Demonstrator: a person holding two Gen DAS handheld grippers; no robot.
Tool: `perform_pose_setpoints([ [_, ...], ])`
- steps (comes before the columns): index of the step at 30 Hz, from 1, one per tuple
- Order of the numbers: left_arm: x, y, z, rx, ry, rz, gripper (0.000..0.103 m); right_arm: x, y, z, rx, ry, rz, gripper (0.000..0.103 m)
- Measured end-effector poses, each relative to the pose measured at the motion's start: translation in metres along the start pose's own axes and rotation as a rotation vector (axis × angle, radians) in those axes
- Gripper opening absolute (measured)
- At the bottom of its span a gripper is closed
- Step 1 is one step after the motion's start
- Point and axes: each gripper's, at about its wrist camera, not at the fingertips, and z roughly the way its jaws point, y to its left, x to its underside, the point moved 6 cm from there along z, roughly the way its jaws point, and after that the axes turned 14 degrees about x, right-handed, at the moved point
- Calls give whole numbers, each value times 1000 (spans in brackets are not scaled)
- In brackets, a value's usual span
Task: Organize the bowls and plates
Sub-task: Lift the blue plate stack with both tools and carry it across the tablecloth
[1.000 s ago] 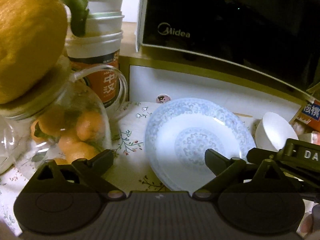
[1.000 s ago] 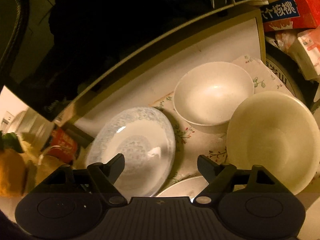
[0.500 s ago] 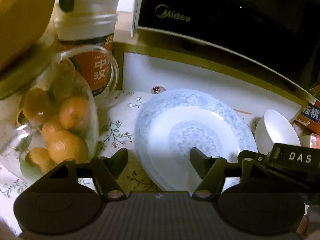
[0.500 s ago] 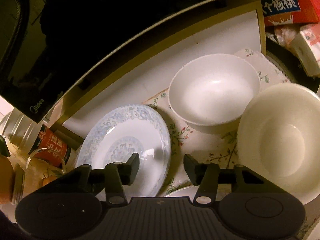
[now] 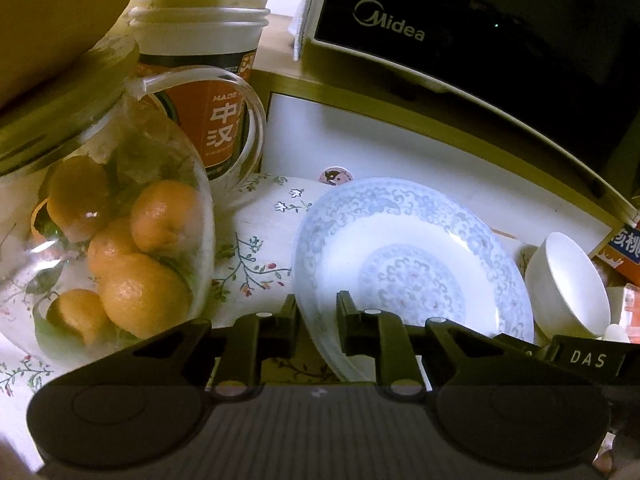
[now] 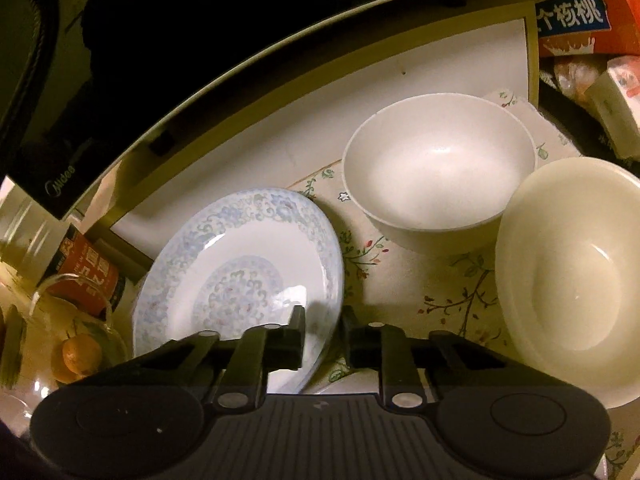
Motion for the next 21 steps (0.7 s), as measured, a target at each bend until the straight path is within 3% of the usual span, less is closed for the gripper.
perform_pose_setpoints([
  [6,-5,1,-8,-1,-10,-18,11,1,2,-3,2,4,-11,11],
  [21,-14,-8,-32,-4,-30,-53,10,-2,1,-30,0,-3,-13,13],
])
